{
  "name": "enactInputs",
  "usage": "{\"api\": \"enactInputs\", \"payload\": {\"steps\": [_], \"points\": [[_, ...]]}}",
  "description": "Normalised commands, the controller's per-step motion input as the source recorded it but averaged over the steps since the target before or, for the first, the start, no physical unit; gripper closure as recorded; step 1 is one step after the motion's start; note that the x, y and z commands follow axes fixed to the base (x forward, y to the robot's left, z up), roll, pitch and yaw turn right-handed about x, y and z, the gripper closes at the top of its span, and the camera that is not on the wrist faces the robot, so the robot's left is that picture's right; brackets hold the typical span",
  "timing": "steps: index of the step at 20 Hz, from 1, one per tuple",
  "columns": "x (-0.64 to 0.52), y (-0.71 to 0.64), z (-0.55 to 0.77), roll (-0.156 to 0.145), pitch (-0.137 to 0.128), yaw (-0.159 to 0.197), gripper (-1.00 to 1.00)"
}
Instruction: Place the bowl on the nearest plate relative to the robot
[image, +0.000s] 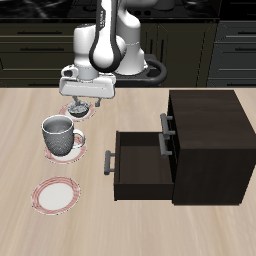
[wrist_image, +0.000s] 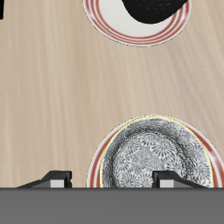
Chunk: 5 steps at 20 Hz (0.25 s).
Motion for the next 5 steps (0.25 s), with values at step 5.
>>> {"api": "enactInputs", "payload": {"steps": [5], "points": [[-0.03,0.08,0.14,0.019,-0.025,-0.005,-1.00]]}}
